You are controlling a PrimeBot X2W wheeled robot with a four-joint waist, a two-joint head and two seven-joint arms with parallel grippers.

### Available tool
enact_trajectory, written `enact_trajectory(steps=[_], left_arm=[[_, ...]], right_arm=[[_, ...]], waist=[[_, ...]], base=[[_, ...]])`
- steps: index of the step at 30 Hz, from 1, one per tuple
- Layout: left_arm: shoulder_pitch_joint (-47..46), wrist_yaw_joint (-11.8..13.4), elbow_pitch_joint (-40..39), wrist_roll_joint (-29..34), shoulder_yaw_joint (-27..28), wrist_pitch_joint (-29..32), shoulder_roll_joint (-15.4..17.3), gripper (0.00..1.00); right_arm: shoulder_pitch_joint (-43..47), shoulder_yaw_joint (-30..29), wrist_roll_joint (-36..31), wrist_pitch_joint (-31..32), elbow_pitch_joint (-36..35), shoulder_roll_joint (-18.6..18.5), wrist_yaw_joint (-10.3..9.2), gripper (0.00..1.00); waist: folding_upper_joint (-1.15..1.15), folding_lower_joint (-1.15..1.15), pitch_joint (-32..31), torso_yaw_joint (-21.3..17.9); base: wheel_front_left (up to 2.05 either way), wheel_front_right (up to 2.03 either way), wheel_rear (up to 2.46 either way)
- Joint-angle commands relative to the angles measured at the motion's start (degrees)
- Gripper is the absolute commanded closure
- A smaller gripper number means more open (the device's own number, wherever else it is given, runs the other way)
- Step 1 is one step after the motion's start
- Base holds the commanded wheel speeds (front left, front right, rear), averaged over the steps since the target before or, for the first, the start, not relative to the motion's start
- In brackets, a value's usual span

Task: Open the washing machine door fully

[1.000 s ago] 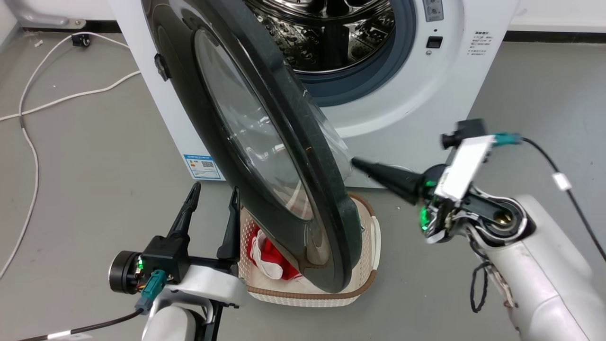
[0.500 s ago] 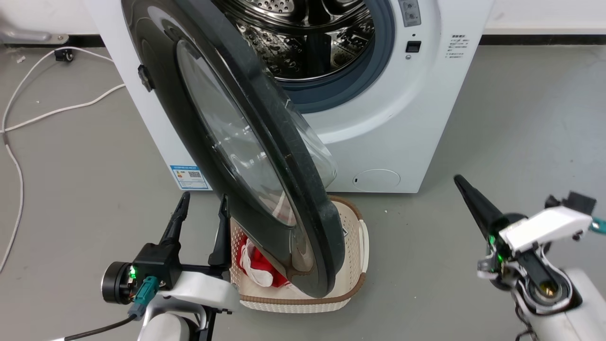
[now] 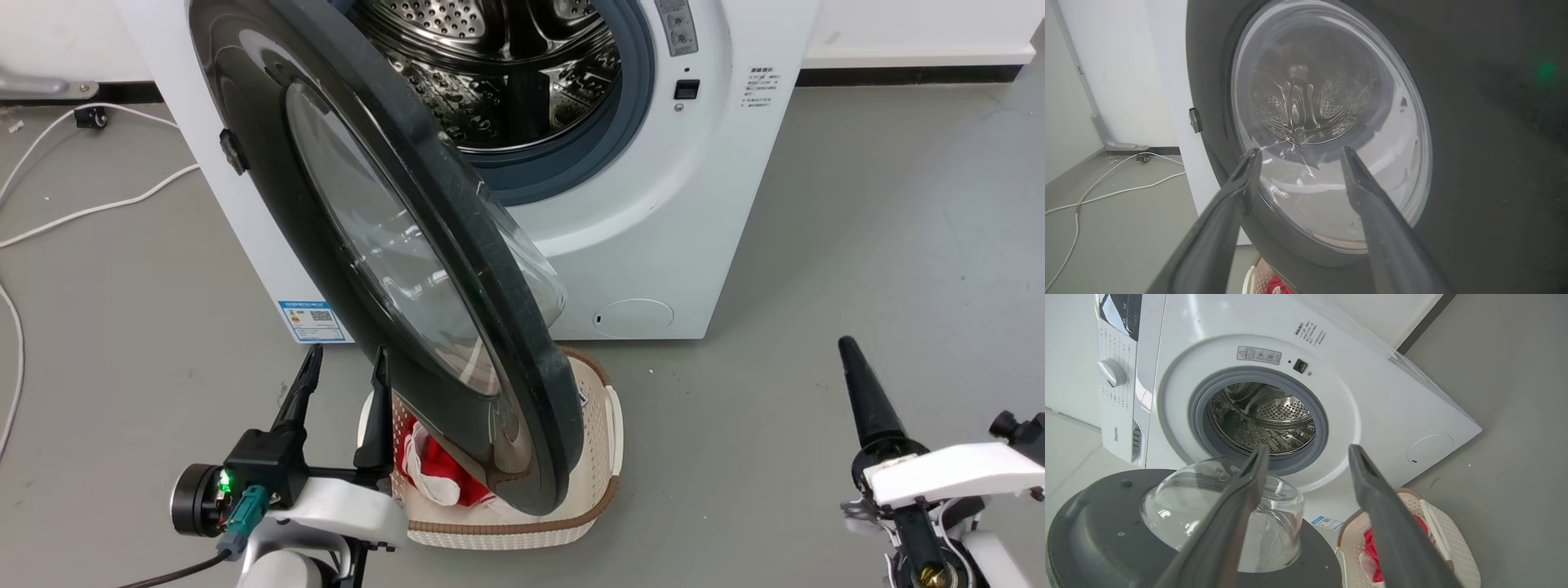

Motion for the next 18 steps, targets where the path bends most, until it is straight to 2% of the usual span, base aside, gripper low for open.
enact_trajectory(steps=[1, 4, 9, 14, 18], left_arm=[[0.36, 0.2, -0.07, -0.08, 0.21, -0.15, 0.03, 0.0], [0.69, 0.38, -0.15, -0.16, 0.35, -0.15, 0.02, 0.0], [0.92, 0.42, -0.27, -0.22, 0.49, -0.15, 0.03, 0.0], [0.7, 0.48, -0.37, -0.1, 0.65, -0.15, 0.0, 0.0], [0.5, 0.38, -0.41, 0.1, 0.71, -0.15, 0.0, 0.0]], right_arm=[[0.72, -0.61, -3.89, -1.98, -0.25, 0.35, 0.0, 0.0], [0.75, -2.55, -11.55, -4.18, -0.43, 1.52, 0.0, 0.0], [1.13, -7.95, -31.53, -5.58, -2.1, 3.48, -0.01, 0.0], [2.67, -12.75, -55.17, -4.28, -8.75, 7.19, -0.01, 0.0], [5.33, -13.44, -68.3, -0.69, -15.07, 9.6, -0.02, 0.0]], waist=[[0.0, 0.0, -0.12, -0.1], [0.0, 0.0, -0.3, -0.25], [0.0, 0.0, -0.45, -0.4], [0.0, 0.0, -0.28, -0.54], [0.0, 0.0, -0.19, -0.5]], base=[[0.0, 0.0, 0.0], [0.0, 0.0, 0.0], [0.0, 0.0, 0.0], [0.0, 0.0, 0.0], [0.0, 0.0, 0.0]])
